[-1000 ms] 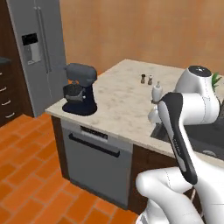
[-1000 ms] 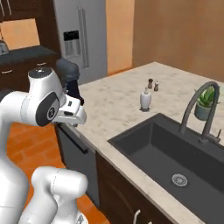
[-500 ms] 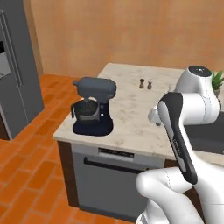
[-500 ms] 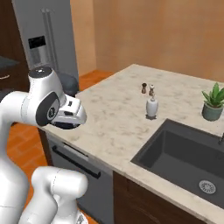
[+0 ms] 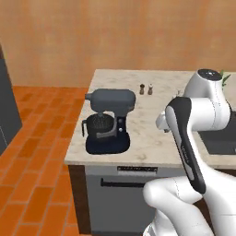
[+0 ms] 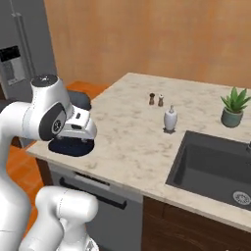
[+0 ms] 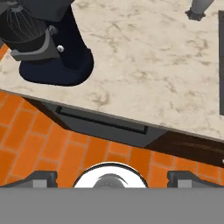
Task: Navigate to the dishwasher.
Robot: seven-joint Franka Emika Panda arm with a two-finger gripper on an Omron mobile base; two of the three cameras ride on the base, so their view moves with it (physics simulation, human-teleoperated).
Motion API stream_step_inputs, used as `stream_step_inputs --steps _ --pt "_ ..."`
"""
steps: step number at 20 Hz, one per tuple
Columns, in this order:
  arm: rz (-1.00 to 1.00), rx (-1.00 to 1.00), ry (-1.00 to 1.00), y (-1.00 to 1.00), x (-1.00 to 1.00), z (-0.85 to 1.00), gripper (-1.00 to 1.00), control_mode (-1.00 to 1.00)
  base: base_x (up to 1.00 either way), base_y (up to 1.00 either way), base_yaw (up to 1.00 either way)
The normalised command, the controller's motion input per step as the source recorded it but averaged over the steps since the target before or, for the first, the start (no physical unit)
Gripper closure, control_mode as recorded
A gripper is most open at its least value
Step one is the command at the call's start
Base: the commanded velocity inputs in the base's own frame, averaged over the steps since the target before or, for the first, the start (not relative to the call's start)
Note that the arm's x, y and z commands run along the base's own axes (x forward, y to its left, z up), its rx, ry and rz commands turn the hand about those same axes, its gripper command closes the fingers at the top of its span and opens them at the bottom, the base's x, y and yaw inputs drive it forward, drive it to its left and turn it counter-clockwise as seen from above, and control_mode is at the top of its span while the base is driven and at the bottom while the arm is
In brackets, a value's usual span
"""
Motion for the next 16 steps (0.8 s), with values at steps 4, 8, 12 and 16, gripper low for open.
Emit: stream_step_inputs --steps 4,8,12,16 --pt "0.00 0.00 0.00 0.00 0.00 0.00 -1.00 1.00 0.25 0.38 -0.32" --pt "0.00 0.00 0.00 0.00 0.00 0.00 -1.00 1.00 0.24 0.46 -0.34" --pt "0.00 0.00 0.00 0.00 0.00 0.00 -1.00 1.00 0.16 0.58 -0.31" --pt "0.00 0.00 0.00 0.00 0.00 0.00 -1.00 1.00 0.12 0.44 -0.28"
